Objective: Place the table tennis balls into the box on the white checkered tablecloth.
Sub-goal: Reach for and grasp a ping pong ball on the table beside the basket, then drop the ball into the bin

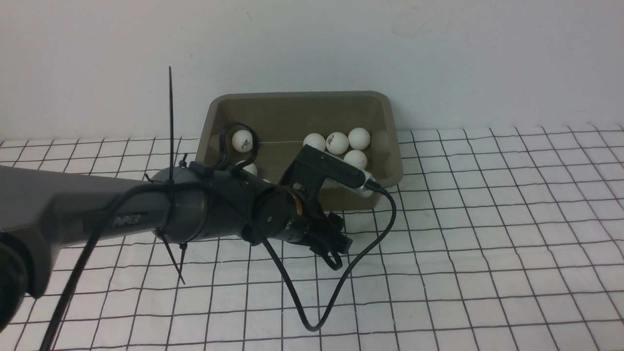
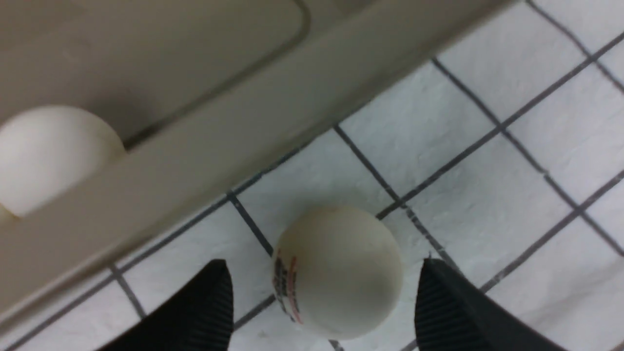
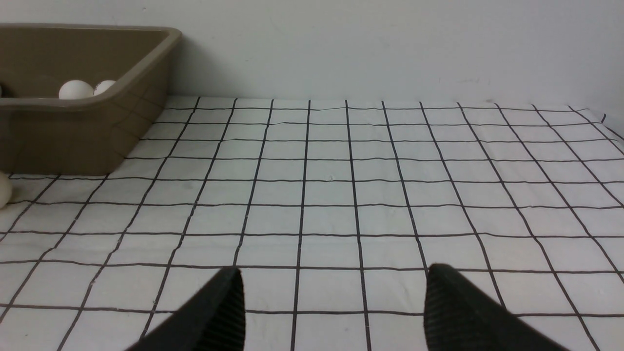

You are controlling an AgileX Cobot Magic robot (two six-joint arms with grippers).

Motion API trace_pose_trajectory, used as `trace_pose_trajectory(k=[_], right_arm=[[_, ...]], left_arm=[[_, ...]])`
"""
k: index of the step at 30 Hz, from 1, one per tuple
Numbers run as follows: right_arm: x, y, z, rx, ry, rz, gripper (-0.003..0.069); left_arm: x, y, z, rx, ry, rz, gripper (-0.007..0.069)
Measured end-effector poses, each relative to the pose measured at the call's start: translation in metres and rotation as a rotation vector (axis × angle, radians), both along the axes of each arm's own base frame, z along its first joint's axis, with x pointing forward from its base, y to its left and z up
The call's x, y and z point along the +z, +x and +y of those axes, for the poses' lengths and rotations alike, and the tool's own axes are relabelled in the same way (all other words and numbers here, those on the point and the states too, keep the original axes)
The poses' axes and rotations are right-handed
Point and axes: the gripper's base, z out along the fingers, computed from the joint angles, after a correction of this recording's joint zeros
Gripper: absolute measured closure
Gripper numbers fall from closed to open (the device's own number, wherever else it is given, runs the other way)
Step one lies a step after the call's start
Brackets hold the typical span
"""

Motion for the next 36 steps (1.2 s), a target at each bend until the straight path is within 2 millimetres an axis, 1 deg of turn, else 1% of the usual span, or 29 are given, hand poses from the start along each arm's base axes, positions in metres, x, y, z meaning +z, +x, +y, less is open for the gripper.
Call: trace_pose_trajectory(k=[1,3,7,9,10,13,20,22,24,26,28,31,32,33,34,35,36], right_arm=[[0.0,0.0,0.0,0.0,0.0,0.0,0.0207],[0.0,0.0,0.0,0.0,0.0,0.0,0.0207],[0.0,0.0,0.0,0.0,0.0,0.0,0.0207],[0.0,0.0,0.0,0.0,0.0,0.0,0.0207],[0.0,0.0,0.0,0.0,0.0,0.0,0.0207],[0.0,0.0,0.0,0.0,0.0,0.0,0.0207],[0.0,0.0,0.0,0.0,0.0,0.0,0.0207],[0.0,0.0,0.0,0.0,0.0,0.0,0.0207],[0.0,0.0,0.0,0.0,0.0,0.0,0.0207],[0.0,0.0,0.0,0.0,0.0,0.0,0.0207],[0.0,0.0,0.0,0.0,0.0,0.0,0.0207],[0.0,0.0,0.0,0.0,0.0,0.0,0.0207],[0.0,0.0,0.0,0.0,0.0,0.0,0.0207],[0.0,0.0,0.0,0.0,0.0,0.0,0.0207],[0.0,0.0,0.0,0.0,0.0,0.0,0.0207],[0.0,0.0,0.0,0.0,0.0,0.0,0.0207],[0.0,0.0,0.0,0.0,0.0,0.0,0.0207]], left_arm=[[-0.007,0.001,-0.001,0.0,0.004,0.006,0.0174],[-0.011,0.001,-0.002,-0.004,0.007,0.011,0.0174],[-0.01,0.001,-0.003,-0.005,0.001,0.002,0.0177],[-0.01,0.001,-0.003,-0.006,-0.002,-0.002,0.0194],[-0.01,0.001,-0.003,-0.006,-0.002,-0.002,0.0236],[-0.01,0.001,-0.003,-0.006,-0.001,-0.001,0.0305],[-0.009,-0.001,-0.002,-0.006,0.012,0.017,0.0302],[-0.003,-0.005,-0.002,-0.012,0.028,0.037,0.0302],[0.016,-0.012,-0.002,-0.027,0.031,0.032,0.0302],[0.034,-0.02,-0.007,-0.063,0.025,0.0,0.0302],[0.065,-0.034,-0.014,-0.128,0.009,-0.07,0.0302],[0.102,-0.052,-0.02,-0.212,-0.013,-0.177,0.0302],[0.104,-0.053,-0.02,-0.218,-0.014,-0.186,0.0302],[0.113,-0.055,-0.019,-0.224,-0.028,-0.216,0.0302],[0.129,-0.056,-0.014,-0.222,-0.059,-0.285,0.0302],[0.13,-0.055,-0.014,-0.22,-0.063,-0.292,0.0302],[0.136,-0.052,-0.009,-0.204,-0.079,-0.325,0.0302]])
